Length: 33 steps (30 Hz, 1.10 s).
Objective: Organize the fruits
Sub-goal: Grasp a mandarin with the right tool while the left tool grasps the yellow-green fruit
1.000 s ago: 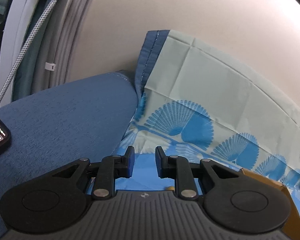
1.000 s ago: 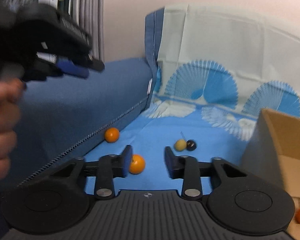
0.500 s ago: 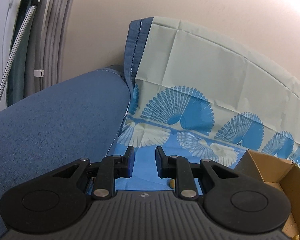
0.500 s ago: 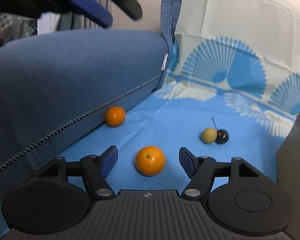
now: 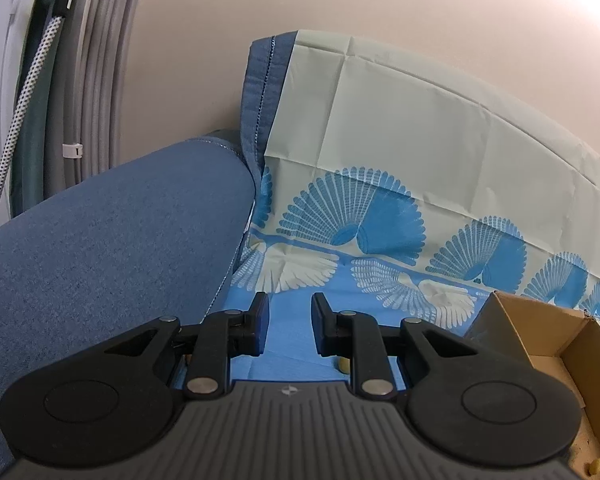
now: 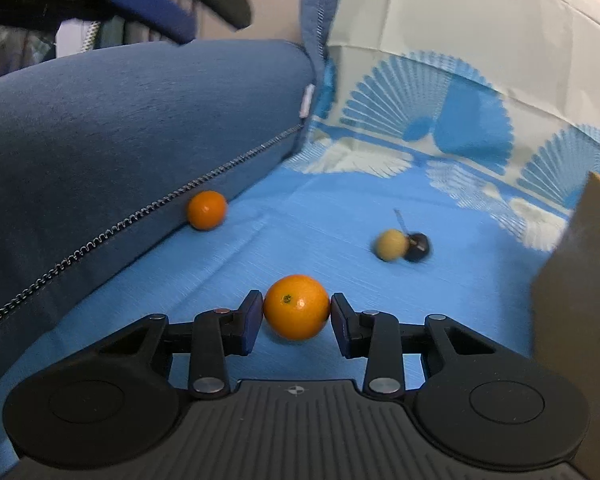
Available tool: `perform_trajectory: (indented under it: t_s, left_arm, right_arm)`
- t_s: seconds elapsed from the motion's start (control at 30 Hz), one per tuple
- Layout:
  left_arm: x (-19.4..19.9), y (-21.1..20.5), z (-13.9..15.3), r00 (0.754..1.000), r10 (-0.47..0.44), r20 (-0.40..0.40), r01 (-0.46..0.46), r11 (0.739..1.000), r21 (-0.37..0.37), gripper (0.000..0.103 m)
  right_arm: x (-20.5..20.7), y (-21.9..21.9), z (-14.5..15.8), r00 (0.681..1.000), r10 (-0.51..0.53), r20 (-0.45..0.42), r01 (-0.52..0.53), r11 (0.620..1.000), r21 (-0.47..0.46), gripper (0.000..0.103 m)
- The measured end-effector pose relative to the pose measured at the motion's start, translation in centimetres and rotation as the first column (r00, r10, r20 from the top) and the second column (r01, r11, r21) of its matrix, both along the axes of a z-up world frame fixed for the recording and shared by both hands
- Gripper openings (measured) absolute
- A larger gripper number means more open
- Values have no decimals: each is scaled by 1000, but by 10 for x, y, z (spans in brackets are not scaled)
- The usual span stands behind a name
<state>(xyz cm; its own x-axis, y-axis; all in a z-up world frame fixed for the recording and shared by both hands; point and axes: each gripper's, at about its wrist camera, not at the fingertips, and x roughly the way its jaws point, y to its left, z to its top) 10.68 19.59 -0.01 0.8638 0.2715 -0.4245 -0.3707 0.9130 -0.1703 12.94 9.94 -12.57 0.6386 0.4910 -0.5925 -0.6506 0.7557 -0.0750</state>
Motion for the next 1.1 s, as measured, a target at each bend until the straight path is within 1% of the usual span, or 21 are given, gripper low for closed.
perform_trajectory:
  t_s: [0.17,0.2,0.27,0.33,0.4,0.5,0.53,0.63,0.7,0.8,0.87,0.9,1.0,1.03,1.07,1.1]
  left_arm:
    - [8,3,-6,999,-29,-36,27,999,-39,25]
    - [11,3,-9,999,-34,-42,33,999,-44,25]
    - [18,2,-16,997,-53,-60,50,997,-58,25]
    - [26,1,-23,995,-60,-83,55,996,-65,25]
    - [34,2,-31,991,-67,-115,58,995,-80,25]
    - [47,5,-46,981,-100,-169,83,991,-104,25]
    - [51,4,-49,976,-115,-187,98,990,-97,25]
    - [63,-6,-59,952,-201,-231,189,979,-73,25]
    - [68,-19,-61,939,-252,-234,259,966,-1,25]
    - [78,-33,-69,915,-319,-249,342,938,57,25]
    - [87,-40,-78,905,-328,-271,365,926,100,25]
    - [94,-41,-82,903,-331,-274,371,922,109,26]
    - [117,-40,-98,901,-321,-291,361,927,96,26]
    - [126,-40,-104,898,-324,-299,363,928,87,27]
    - [133,-41,-108,895,-325,-306,366,927,86,38]
    - [139,-44,-113,894,-317,-316,364,926,99,52]
  right_arm:
    - [-9,-41,45,995,-22,-97,23,1000,7,39]
    - [-13,-51,53,996,-17,-93,17,1000,4,39]
    - [-25,-64,64,999,-2,-42,1,1000,-15,39]
    - [-32,-72,68,1000,9,-18,-9,1000,-28,39]
    - [-34,-75,65,1000,1,-19,-1,1000,-31,39]
    - [-22,-74,56,996,-57,-75,55,998,-34,39]
    - [-17,-73,53,992,-77,-96,74,997,-33,39]
    - [-2,-69,43,982,-112,-150,107,993,-46,39]
    - [7,-68,36,972,-137,-189,131,990,-46,39]
    - [18,-69,32,958,-172,-229,169,985,-34,39]
    - [23,-69,29,951,-191,-241,185,982,-49,39]
    - [25,-69,27,947,-201,-252,193,980,-54,39]
    - [30,-71,22,927,-211,-311,206,977,-50,39]
    - [31,-72,21,923,-213,-322,209,977,-47,39]
    - [32,-72,21,922,-214,-323,210,976,-49,39]
    - [32,-71,20,923,-215,-318,209,976,-55,39]
